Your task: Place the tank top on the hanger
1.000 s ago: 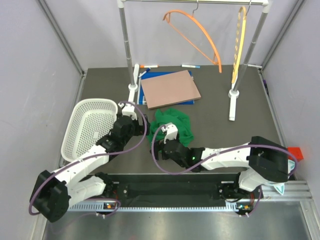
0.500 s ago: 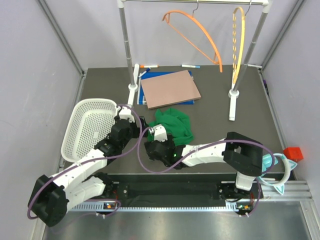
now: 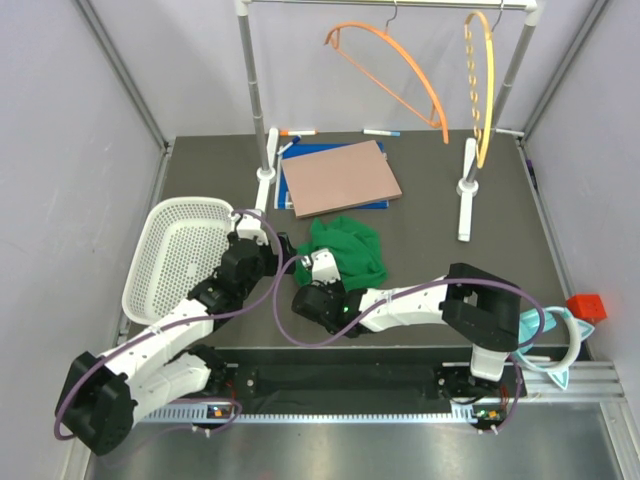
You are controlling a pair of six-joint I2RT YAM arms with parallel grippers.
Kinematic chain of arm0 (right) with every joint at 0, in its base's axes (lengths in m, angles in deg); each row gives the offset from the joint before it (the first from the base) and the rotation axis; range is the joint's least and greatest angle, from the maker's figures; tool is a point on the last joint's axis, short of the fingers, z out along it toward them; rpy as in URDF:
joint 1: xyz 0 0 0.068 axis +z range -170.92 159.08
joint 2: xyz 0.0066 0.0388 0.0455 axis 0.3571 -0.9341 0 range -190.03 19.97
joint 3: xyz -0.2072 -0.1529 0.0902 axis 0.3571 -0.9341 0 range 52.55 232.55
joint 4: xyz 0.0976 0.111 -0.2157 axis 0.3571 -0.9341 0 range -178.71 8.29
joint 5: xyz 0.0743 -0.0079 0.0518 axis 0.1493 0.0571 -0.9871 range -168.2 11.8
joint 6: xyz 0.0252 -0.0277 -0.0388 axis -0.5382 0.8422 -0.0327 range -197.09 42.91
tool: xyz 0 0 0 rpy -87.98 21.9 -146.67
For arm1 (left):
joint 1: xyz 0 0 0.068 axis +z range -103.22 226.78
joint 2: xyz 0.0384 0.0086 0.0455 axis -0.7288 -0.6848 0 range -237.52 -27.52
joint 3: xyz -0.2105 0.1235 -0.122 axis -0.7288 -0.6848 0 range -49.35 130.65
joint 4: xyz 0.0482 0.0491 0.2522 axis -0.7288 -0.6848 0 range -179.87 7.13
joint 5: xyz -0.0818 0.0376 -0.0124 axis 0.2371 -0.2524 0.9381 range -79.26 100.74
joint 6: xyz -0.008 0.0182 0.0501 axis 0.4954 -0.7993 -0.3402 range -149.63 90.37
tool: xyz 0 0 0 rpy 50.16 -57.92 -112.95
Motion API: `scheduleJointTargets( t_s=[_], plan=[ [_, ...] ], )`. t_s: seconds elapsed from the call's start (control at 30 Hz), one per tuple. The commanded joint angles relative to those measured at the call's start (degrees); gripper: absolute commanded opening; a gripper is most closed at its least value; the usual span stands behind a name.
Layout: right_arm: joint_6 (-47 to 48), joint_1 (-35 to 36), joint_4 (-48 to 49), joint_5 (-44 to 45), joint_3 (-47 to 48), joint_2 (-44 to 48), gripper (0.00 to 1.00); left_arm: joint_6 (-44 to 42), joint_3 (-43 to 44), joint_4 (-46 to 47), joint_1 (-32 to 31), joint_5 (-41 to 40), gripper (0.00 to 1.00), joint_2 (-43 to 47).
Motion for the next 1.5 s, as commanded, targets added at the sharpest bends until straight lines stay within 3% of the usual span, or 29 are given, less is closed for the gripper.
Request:
scheduleJointTargets(
  t_s=[0.0,0.1,0.27,0.43,0.6,0.83,1.13,1.33,1.47],
  plan=[
    [1.98,-0.30,-0.40,1.83,1.66,1.40,0.01,-0.73,-0.28,3.32,0.01,-0.81,0.99,1.90],
    [3.64,-1.70,-0.14,1.13,0.70,4.38,0.00,-1.08,-0.28,3.32,-0.08,-0.73,0.99,1.98],
    [7.15,-6.62,-0.76,1.83,-3.95,17.81,0.00,-2.40,-0.37,4.11,-0.08,2.60,0.99,1.90],
    [10.94,-18.30,2.23,-2.65,-10.63,33.09,0.00,-4.68,-0.28,6.75,-0.08,10.25,0.99,-0.20],
    [10.86,-26.56,2.59,-5.03,-17.67,38.84,0.00,-5.03,-0.63,11.75,-0.25,21.66,0.99,-4.68],
    [7.96,-29.31,3.73,-7.05,-25.40,43.58,0.00,-2.93,-0.63,18.96,-0.69,28.62,0.98,-13.82],
    [7.60,-29.48,4.78,-8.72,-27.87,45.70,0.00,-1.52,0.94,25.73,-0.78,23.36,0.89,-20.68],
    [7.96,-29.48,4.79,-8.99,-28.05,46.75,0.00,-1.25,3.67,23.81,-0.87,19.94,0.70,-26.05],
    [7.69,-29.48,4.87,-9.16,-28.40,47.28,0.00,-1.17,3.67,23.97,-0.87,17.65,0.67,-27.01]
  ],
)
